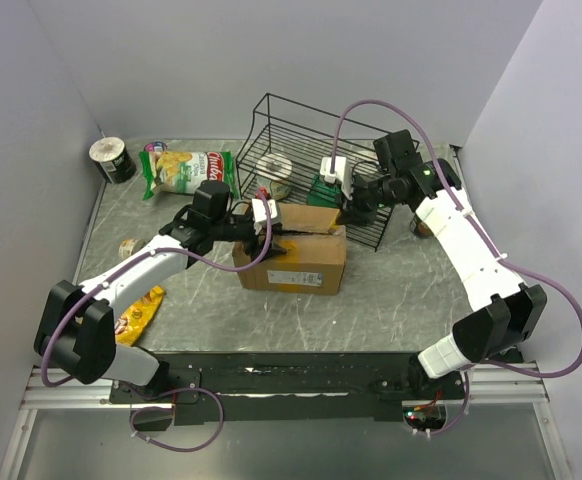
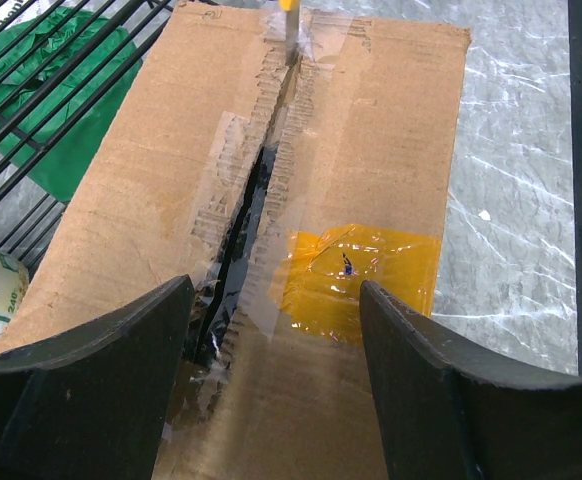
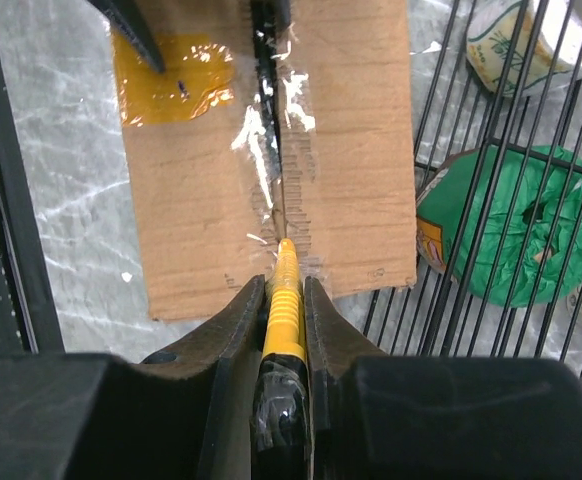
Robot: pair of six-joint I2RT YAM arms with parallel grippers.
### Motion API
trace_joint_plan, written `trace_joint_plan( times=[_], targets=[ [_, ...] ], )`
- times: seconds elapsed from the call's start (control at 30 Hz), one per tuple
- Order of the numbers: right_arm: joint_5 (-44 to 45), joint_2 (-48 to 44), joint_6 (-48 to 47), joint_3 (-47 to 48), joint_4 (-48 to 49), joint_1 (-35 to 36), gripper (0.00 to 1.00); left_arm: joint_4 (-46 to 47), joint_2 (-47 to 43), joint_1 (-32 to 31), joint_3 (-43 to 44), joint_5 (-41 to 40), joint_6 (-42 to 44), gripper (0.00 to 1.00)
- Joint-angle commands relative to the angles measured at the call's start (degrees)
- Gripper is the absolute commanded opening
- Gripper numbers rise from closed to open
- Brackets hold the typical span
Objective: Unpack the express box
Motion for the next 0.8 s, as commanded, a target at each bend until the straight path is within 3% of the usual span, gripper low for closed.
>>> trace_joint_plan(
  times=[0.0, 0.3, 0.77],
  targets=[
    [2.5, -1.9, -3.3, 1.1, -4.2, -0.8, 0.00, -8.7, 3.0, 0.2, -3.1, -5.3, 2.7, 0.73],
    [3.6, -3.1, -6.7, -0.4, -5.1, -4.4, 0.00, -9.3, 3.1, 0.2, -3.6, -5.4, 3.5, 0.73],
    [1.6, -2.2, -14.7, 3.4, -15.1, -12.7, 0.00, -9.6, 3.7, 0.2, -3.2, -5.7, 4.3, 0.73]
  ],
)
